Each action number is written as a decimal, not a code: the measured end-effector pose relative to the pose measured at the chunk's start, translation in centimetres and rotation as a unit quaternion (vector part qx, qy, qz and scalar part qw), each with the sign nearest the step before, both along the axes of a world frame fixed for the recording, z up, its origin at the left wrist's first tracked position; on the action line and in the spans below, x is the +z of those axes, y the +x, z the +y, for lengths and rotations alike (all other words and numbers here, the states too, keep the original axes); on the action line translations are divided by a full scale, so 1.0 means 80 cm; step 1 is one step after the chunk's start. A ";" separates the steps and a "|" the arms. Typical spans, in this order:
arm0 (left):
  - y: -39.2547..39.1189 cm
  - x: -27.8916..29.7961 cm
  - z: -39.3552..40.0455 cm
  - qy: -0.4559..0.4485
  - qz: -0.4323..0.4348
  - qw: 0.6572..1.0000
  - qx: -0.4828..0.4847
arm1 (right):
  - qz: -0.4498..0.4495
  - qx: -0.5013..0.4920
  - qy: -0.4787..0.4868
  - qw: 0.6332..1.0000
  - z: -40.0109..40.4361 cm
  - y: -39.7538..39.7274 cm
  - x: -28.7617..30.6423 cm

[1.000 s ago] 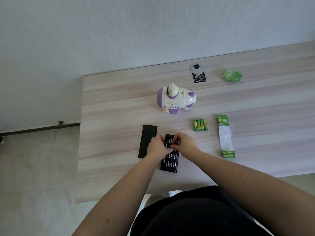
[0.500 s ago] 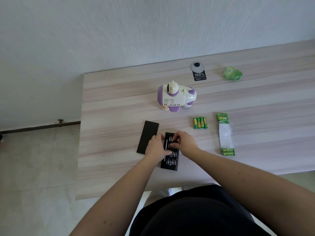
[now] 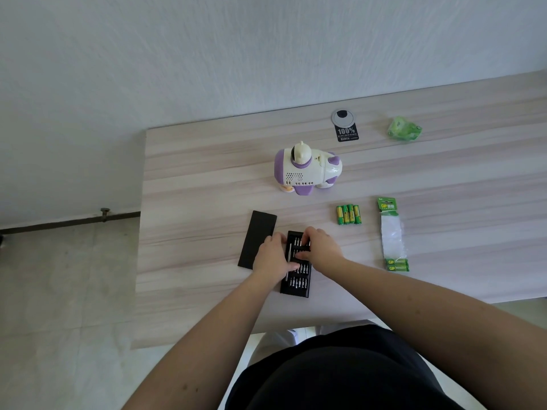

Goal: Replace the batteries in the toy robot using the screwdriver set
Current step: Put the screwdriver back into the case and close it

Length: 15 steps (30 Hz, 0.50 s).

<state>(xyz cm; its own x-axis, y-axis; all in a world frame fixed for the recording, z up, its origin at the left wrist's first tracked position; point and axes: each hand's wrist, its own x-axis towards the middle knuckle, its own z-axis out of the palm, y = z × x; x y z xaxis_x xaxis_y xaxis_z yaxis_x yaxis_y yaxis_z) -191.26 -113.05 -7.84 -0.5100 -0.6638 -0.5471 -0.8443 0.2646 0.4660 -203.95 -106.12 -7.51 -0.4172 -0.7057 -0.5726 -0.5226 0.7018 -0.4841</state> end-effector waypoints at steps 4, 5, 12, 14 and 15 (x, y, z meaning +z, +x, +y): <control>0.000 0.001 0.000 -0.001 0.001 1.000 -0.001 | 0.021 0.000 0.015 1.000 -0.001 0.000 0.004; 0.000 0.002 0.000 -0.001 0.001 1.000 -0.001 | 0.025 -0.004 0.013 1.000 -0.001 0.001 0.004; 0.015 0.008 0.010 -0.060 0.029 0.997 -0.029 | -0.017 -0.030 -0.012 0.999 0.005 -0.009 0.005; 0.023 0.009 0.012 -0.077 0.037 0.996 -0.041 | -0.015 -0.069 -0.033 0.997 0.012 -0.017 0.007; 0.028 0.009 0.013 -0.067 0.038 0.996 -0.043 | -0.009 -0.087 -0.045 0.995 0.017 -0.020 0.008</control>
<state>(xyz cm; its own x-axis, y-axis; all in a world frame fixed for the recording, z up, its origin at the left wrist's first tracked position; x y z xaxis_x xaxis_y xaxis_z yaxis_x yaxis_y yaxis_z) -189.03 -111.98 -7.11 -0.6044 -0.6812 -0.4130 -0.7794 0.3982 0.4837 -205.58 -104.76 -6.86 -0.5280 -0.6725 -0.5186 -0.3872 0.7341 -0.5578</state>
